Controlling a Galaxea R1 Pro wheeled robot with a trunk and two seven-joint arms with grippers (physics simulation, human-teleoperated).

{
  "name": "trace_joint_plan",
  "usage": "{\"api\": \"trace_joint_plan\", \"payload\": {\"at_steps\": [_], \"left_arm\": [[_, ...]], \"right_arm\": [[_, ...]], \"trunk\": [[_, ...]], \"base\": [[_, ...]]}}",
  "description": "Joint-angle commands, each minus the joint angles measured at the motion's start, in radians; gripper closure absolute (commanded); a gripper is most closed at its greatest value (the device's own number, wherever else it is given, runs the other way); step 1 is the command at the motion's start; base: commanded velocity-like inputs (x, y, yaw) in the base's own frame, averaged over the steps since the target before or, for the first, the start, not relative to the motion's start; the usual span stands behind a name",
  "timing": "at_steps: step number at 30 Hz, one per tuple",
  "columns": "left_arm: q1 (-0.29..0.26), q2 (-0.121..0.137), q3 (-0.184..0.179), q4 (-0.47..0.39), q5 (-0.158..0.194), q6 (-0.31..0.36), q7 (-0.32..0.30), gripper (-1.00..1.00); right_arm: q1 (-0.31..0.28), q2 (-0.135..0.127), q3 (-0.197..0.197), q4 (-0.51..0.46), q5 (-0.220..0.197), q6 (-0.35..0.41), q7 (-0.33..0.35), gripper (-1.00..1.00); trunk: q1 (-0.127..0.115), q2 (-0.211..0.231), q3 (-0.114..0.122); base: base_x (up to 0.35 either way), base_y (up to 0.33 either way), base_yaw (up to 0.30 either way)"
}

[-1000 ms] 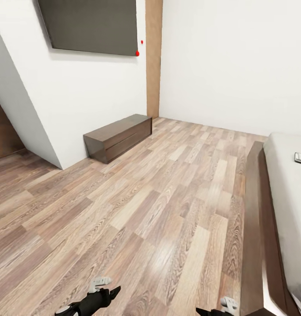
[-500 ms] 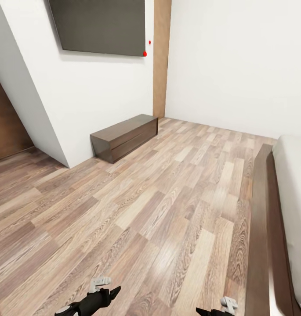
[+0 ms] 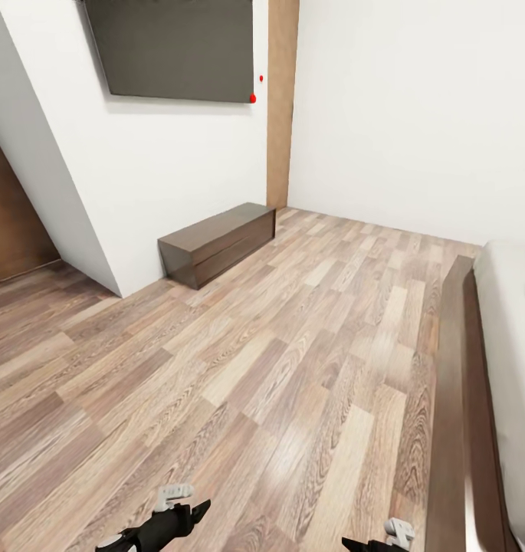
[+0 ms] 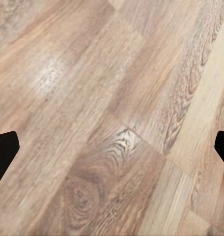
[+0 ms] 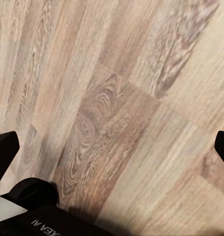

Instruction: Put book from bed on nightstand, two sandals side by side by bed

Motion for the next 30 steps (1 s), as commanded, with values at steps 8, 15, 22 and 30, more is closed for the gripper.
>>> {"api": "trace_joint_plan", "payload": {"at_steps": [8, 15, 22, 30], "left_arm": [[-0.001, 0.0, 0.005, 0.001, 0.0, -0.001, -0.005, -1.0], [-0.001, -0.001, 0.005, 0.003, 0.002, -0.001, 0.0, -1.0], [-0.001, -0.001, 0.005, 0.009, 0.0, -0.003, 0.018, -1.0], [0.0, -0.015, 0.004, 0.02, 0.0, -0.056, 0.169, -1.0]], "right_arm": [[0.0, 0.0, -0.005, 0.0, -0.004, 0.008, 0.004, -1.0], [0.0, 0.0, -0.006, 0.0, -0.005, 0.008, 0.002, -1.0], [-0.001, 0.0, -0.006, 0.0, -0.005, 0.008, 0.001, -1.0], [0.0, 0.002, -0.004, 0.002, -0.005, -0.004, -0.14, -1.0]], "trunk": [[-0.031, 0.056, 0.024], [-0.058, 0.105, 0.046], [-0.085, 0.154, 0.068], [-0.115, 0.21, 0.093]], "base": [[0.0, 0.0, 0.0], [0.0, 0.0, 0.0], [0.0, 0.0, 0.0], [0.0, 0.0, 0.0]]}}
